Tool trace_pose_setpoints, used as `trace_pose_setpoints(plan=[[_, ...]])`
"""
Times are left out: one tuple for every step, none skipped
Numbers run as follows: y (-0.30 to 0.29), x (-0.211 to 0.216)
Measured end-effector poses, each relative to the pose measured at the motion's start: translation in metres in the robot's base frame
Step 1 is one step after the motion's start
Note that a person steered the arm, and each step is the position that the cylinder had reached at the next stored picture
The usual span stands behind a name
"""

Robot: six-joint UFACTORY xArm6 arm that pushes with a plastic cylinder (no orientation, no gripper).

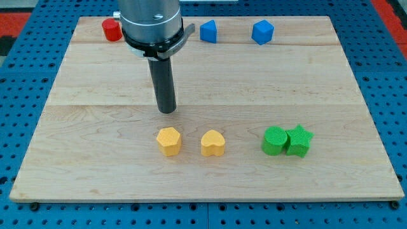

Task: Move your arm towards the top right side

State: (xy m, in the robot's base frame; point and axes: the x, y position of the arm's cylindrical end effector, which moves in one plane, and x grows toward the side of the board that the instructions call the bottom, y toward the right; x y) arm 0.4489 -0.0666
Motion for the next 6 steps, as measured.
trace_pose_setpoints(plan=[[0.048,-0.013],[0.105,-0.033],[0.148,-0.061],[0.210,-0.095],[0.228,-0.109],[0.228,-0.124]])
